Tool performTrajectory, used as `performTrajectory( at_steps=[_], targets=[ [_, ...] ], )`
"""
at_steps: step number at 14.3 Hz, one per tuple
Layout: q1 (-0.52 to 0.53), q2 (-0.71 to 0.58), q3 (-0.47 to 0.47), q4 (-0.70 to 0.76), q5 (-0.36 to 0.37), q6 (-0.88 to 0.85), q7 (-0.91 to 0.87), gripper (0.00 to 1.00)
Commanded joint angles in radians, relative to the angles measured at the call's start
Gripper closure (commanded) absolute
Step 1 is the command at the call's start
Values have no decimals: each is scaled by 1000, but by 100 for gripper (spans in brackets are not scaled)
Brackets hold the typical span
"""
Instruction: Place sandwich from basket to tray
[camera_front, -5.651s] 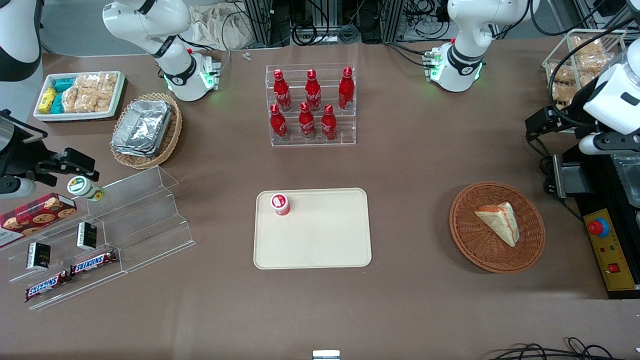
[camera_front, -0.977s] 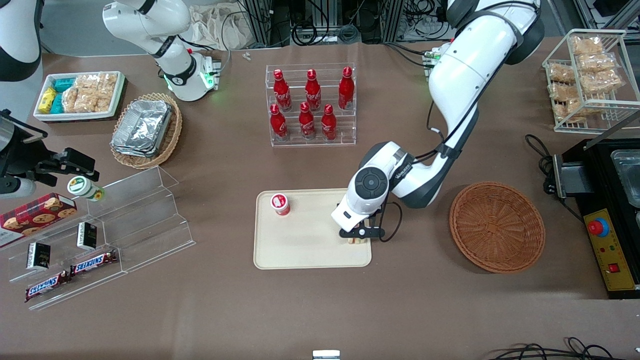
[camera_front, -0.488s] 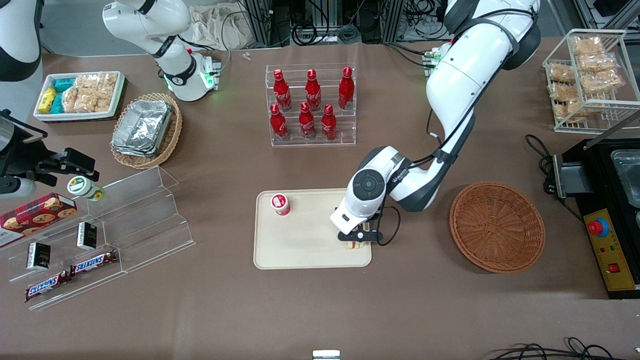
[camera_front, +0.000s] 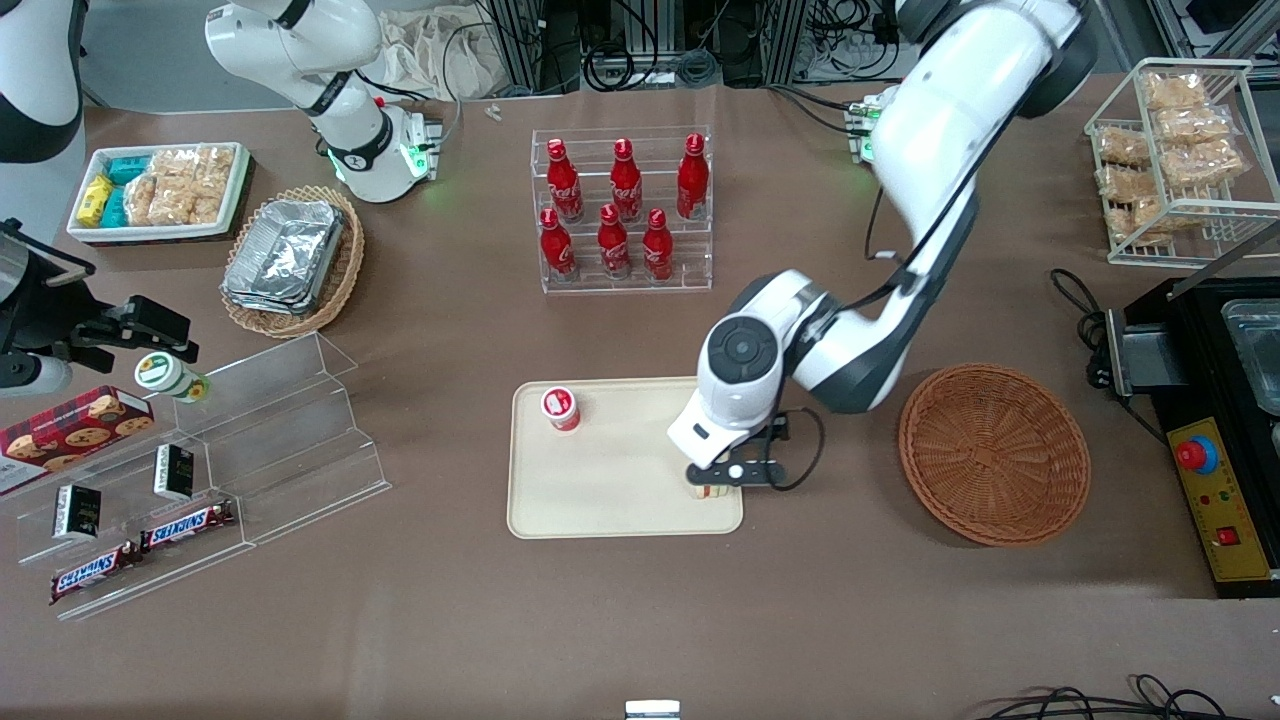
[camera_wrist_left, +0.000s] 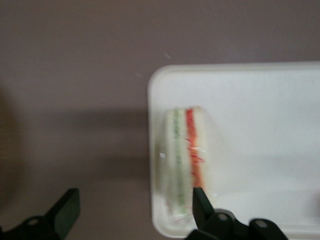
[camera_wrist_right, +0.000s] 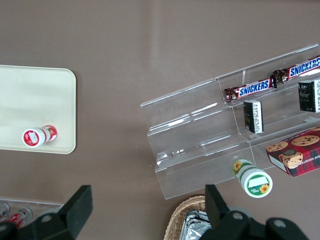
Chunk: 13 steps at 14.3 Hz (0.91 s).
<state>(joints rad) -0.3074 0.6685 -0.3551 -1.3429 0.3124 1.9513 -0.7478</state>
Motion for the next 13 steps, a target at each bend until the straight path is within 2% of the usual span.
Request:
performTrajectory(
  at_steps=[1, 3, 5, 9, 11, 13],
  targets=[
    [96, -159, -4, -45, -71, -125, 27, 0],
    [160, -208, -5, -44, -94, -187, 155, 0],
    [212, -260, -4, -45, -157, -236, 227, 0],
    [290, -357, 1, -45, -208, -348, 367, 0],
    [336, -421, 16, -45, -260, -434, 459, 0],
    [314, -492, 124, -61, -291, -492, 554, 0]
  ],
)
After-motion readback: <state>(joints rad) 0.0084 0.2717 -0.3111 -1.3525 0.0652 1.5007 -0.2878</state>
